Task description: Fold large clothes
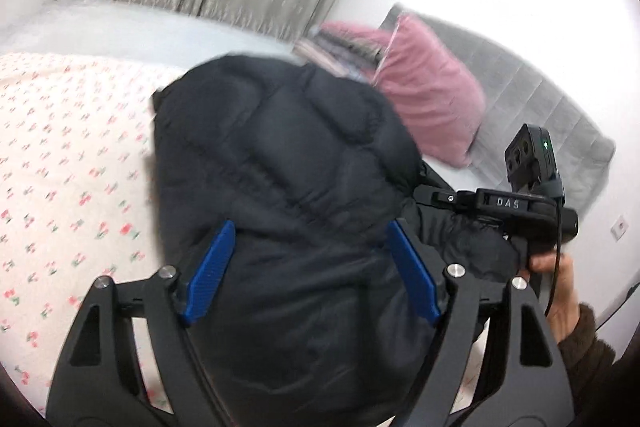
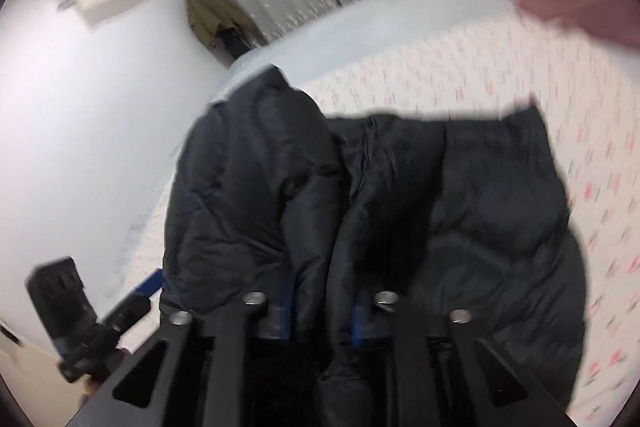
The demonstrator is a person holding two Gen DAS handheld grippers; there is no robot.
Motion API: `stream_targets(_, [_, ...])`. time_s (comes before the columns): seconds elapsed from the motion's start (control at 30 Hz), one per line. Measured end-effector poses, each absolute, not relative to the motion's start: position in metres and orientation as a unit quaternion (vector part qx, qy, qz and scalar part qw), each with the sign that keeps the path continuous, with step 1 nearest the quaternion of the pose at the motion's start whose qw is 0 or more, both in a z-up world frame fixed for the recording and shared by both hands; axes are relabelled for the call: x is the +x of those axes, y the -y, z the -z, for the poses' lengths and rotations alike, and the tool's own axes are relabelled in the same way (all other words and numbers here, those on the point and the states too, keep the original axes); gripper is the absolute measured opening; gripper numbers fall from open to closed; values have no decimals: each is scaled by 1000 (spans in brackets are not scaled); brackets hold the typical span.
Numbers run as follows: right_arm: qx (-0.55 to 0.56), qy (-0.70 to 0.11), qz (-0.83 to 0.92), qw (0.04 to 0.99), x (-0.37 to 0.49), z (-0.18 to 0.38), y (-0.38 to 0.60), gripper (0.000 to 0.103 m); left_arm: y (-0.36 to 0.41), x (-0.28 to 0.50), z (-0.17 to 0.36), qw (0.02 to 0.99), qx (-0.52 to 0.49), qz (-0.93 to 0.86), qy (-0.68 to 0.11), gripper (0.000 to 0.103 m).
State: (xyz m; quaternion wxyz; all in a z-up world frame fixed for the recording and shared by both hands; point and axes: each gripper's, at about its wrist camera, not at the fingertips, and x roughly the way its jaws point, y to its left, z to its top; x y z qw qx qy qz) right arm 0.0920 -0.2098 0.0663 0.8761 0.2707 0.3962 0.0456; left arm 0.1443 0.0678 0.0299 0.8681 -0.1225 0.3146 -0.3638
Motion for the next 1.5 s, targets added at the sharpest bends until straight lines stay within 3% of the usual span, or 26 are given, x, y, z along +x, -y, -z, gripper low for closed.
stream_targets(0.17, [258, -281, -59, 923, 55, -116, 240, 14, -9, 132, -38, 854, -117, 421, -281, 79])
stream_targets(0.27, [275, -314, -21, 909, 51, -92, 273, 16, 28, 130, -18, 842, -62, 434, -315, 79])
stream_targets(0.3, [278, -360, 15, 890, 53, -68, 287, 24, 40, 129, -10, 835, -41, 440, -327, 79])
stream_targets(0.4, [321, -431, 66, 841, 51, -27, 317, 69, 69, 120, 7, 832, 16, 443, -333, 79])
stream_targets(0.43, [336, -428, 76, 836, 48, -27, 326, 72, 72, 120, 7, 831, 22, 444, -334, 79])
stream_targets(0.63, [347, -300, 79, 885, 43, -84, 339, 72, 72, 125, 8, 826, 10, 446, -343, 79])
stream_targets(0.77, [320, -341, 27, 884, 99, -70, 312, 71, 72, 119, 5, 831, 27, 442, -336, 80])
stream_targets(0.8, [301, -368, 29, 879, 112, -58, 303, 66, 71, 118, 5, 833, 31, 440, -334, 80])
stream_targets(0.83, [288, -388, 31, 875, 115, -43, 295, 42, 70, 118, 3, 836, 35, 436, -331, 80])
stream_targets(0.9, [282, -390, 13, 876, 121, -36, 279, 16, 62, 122, -6, 842, 15, 427, -330, 80])
stream_targets(0.93, [270, -376, 17, 887, 118, -47, 271, 12, 54, 126, -12, 843, -13, 426, -328, 80])
stream_targets(1.0, [267, -298, 15, 916, 95, -83, 269, 11, 40, 134, -20, 853, -60, 413, -314, 80])
stream_targets(1.1, [283, -273, 84, 916, 66, -88, 287, 11, 39, 146, -12, 859, -66, 390, -325, 80])
stream_targets(1.17, [282, -335, 145, 887, 64, -54, 298, 14, 48, 150, 1, 860, -42, 376, -342, 80])
stream_targets(1.2, [285, -384, 145, 866, 69, -28, 300, 26, 54, 148, 5, 863, -25, 371, -342, 81])
stream_targets(1.27, [291, -397, 142, 859, 70, -13, 300, 32, 60, 143, 5, 871, -3, 356, -338, 81])
stream_targets(1.5, [189, -283, 165, 926, 58, -92, 255, 38, 70, 137, -27, 889, -15, 330, -317, 81])
